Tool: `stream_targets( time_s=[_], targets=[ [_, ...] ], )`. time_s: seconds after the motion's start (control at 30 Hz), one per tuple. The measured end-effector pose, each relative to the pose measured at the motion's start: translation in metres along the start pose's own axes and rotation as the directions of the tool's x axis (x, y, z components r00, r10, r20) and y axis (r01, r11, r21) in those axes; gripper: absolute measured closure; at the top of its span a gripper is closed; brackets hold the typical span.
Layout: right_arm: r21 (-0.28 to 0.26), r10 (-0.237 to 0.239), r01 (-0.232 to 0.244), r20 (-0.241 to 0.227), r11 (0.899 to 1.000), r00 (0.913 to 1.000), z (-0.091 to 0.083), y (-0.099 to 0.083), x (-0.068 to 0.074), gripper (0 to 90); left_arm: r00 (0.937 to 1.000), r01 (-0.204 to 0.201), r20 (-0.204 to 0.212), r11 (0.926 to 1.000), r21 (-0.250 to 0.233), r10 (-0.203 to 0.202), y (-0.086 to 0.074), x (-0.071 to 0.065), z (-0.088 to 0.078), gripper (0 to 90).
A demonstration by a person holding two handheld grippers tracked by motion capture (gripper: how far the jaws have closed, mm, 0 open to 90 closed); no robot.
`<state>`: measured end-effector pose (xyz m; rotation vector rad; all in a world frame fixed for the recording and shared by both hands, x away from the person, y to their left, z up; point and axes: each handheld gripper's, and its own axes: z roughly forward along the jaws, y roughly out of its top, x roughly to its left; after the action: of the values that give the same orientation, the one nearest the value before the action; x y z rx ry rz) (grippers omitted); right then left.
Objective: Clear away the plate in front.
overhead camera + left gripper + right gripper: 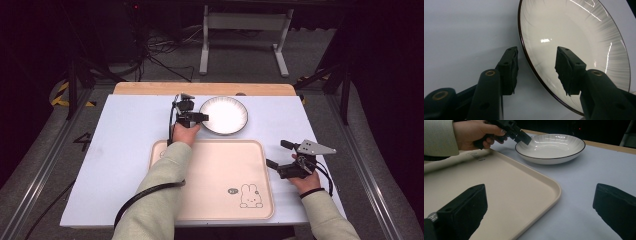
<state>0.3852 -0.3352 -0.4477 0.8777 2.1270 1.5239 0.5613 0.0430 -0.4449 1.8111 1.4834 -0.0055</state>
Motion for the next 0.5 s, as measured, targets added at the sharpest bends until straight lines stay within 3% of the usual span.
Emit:
stream_targets(
  time_s=[0.3,0.4,0.5],
  targets=[
    [0.005,-0.006,0.006,0.0,1.0,1.0,0.0006,-0.0001,0.0004,0.0,0.9998,0.012,-0.015,0.9998,0.016,-0.012,-0.0009,0.0026,0.003,64.5],
    [0.008,-0.006,0.006,-0.001,1.0,1.0,0.0011,-0.0001,0.001,0.1,0.9996,0.028,0.011,0.9993,0.026,-0.028,-0.0015,0.0014,0.0048,69.5],
    [0.009,-0.01,0.01,0.0,1.0,1.0,0.0013,-0.0002,0.0009,0.2,0.9992,0.04,0.006,0.999,0.02,-0.041,-0.0021,0.001,0.0051,70.0]
  ],
)
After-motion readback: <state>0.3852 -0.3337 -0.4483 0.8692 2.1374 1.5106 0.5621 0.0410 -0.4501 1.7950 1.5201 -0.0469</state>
